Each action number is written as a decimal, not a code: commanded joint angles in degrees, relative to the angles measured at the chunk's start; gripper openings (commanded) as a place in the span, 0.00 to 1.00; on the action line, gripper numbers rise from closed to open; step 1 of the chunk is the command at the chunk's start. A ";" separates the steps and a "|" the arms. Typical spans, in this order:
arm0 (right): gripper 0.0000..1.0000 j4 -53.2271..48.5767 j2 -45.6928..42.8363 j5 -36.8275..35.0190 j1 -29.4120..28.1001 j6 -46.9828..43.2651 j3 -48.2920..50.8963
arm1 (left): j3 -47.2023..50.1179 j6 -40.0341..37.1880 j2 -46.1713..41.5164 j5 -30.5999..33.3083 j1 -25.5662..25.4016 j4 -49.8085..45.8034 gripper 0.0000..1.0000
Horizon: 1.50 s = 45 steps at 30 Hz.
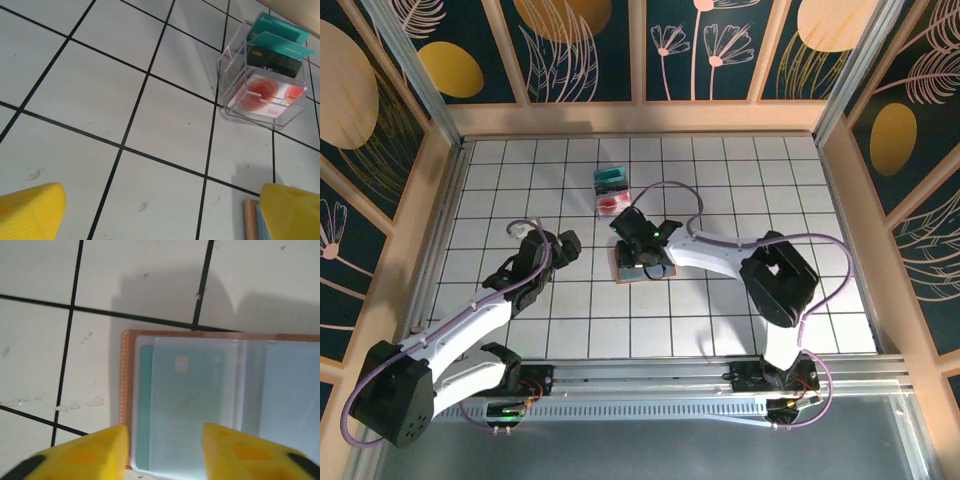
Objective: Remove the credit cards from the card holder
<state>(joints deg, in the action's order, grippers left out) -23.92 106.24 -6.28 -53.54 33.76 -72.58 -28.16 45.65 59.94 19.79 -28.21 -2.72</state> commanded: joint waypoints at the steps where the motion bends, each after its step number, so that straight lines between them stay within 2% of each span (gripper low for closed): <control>1: 0.53 -4.27 2.15 -3.69 -0.45 -1.62 -2.24 | 0.92 4.26 0.15 2.31 -0.19 2.81 0.99; 11: 0.55 -4.22 5.37 -2.07 -0.87 -2.04 -2.32 | 2.14 6.72 -0.61 4.86 -0.18 3.03 0.99; 20: 0.55 -4.00 6.94 -0.66 -0.97 -1.77 -1.74 | 2.24 5.61 -0.35 3.55 -0.19 4.51 0.99; 23: 0.52 -3.89 7.08 -0.53 -0.84 -1.77 -1.09 | 1.49 3.17 0.41 2.14 -0.20 4.99 0.99; 27: 0.43 -3.46 6.88 0.01 -0.47 -1.68 -0.11 | -0.64 1.32 2.05 1.83 -0.18 3.34 0.99; 30: 0.37 -4.09 6.79 -0.98 -0.13 -1.67 -0.41 | -1.18 -0.19 2.64 0.67 -0.18 4.18 0.99; 34: 0.34 -5.36 6.11 -2.63 0.00 -1.52 -1.32 | -1.78 -1.41 3.46 -0.34 -0.18 4.99 0.99; 45: 0.41 -10.53 4.66 -10.13 0.27 -0.54 -4.06 | -3.60 -3.49 4.17 -0.61 -0.14 4.62 0.99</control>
<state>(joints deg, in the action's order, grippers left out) -30.89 111.42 -12.53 -53.67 32.05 -75.29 -30.09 43.68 63.88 19.68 -28.21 1.06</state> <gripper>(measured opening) 0.407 0.988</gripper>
